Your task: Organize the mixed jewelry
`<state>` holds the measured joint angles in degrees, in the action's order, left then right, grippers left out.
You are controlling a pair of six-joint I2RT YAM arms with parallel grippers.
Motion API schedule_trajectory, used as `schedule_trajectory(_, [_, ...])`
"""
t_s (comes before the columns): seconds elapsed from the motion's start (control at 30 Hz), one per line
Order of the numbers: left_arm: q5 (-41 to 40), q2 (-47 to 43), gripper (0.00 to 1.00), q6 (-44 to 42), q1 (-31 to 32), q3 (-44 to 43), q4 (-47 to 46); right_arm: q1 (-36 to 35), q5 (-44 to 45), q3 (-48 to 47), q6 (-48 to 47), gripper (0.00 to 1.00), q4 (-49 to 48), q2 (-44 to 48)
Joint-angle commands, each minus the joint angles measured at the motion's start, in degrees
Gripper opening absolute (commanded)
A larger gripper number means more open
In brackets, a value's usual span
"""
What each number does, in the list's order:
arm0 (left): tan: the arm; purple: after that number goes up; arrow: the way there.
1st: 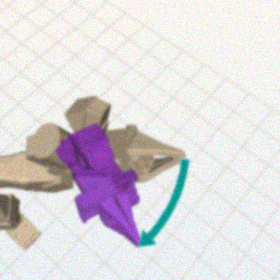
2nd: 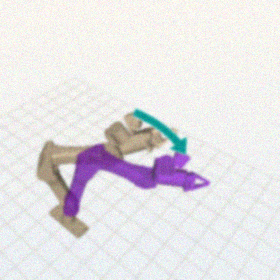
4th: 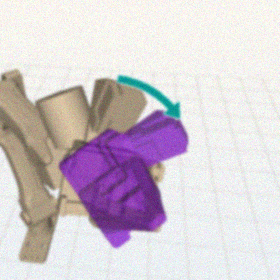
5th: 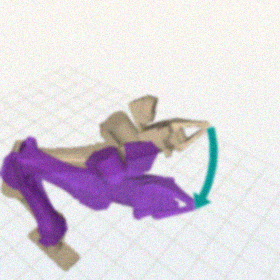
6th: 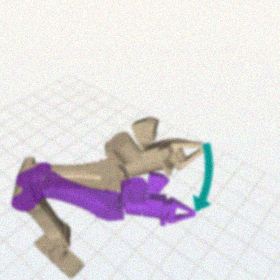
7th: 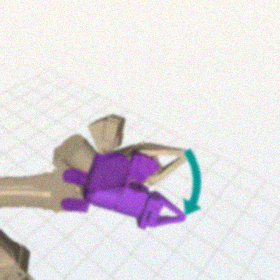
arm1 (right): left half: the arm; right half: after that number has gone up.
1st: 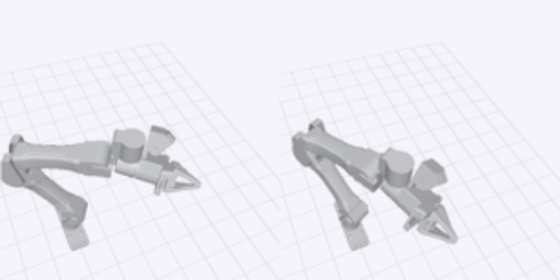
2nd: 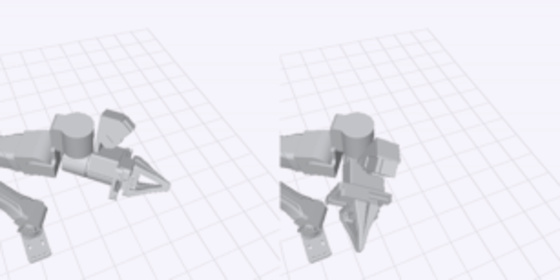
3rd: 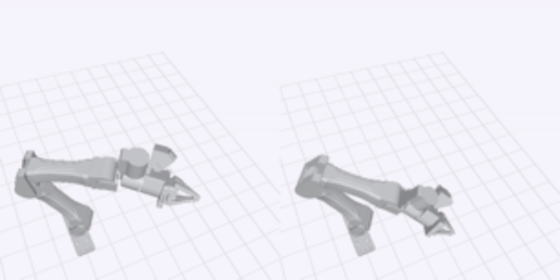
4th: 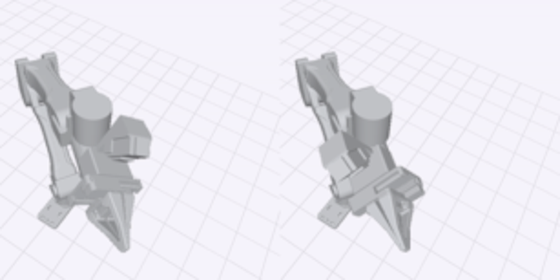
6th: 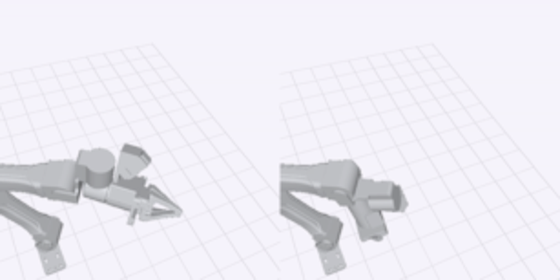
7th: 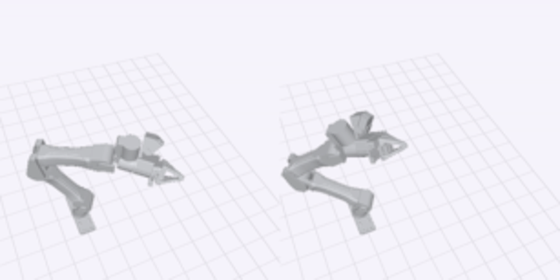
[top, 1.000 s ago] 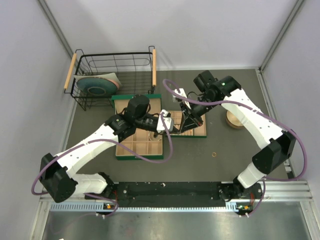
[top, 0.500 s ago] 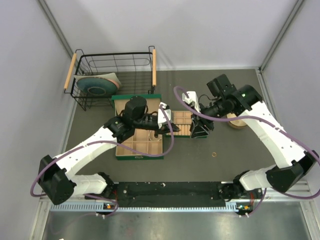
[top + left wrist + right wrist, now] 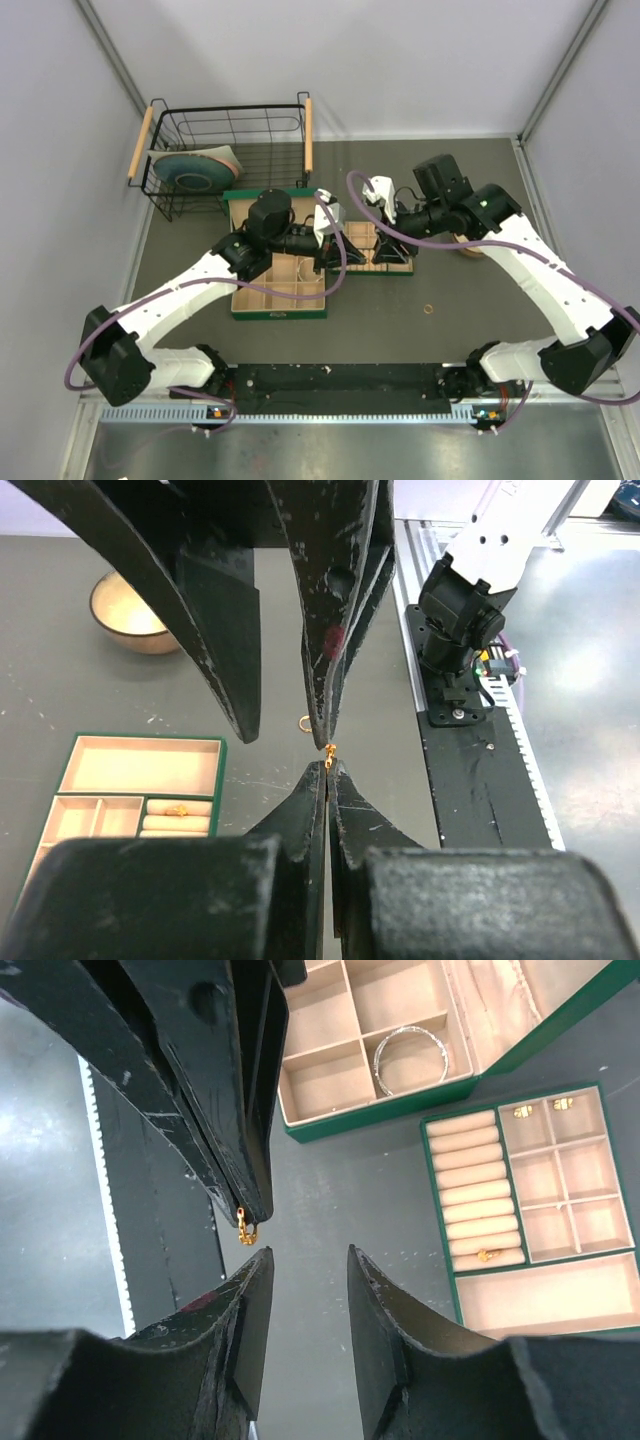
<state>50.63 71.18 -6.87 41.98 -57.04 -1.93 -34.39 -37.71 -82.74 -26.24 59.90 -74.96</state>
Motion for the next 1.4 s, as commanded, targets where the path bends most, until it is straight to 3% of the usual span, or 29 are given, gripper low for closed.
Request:
schedule_trajectory(0.0, [2.28,0.36,0.0,3.88,-0.49,1.31,-5.18,-0.76,-0.16,-1.37,1.54,0.36,-4.97,2.53])
schedule_trajectory(1.03, [2.72,1.24,0.0,9.69,-1.9,1.84,-10.28,-2.7,-1.75,-2.42,0.84,0.29,-4.53,2.1])
schedule_trajectory(1.37, [2.98,1.51,0.0,10.39,-1.9,2.19,-11.07,-2.87,-1.57,-3.13,1.01,0.16,-4.7,1.48])
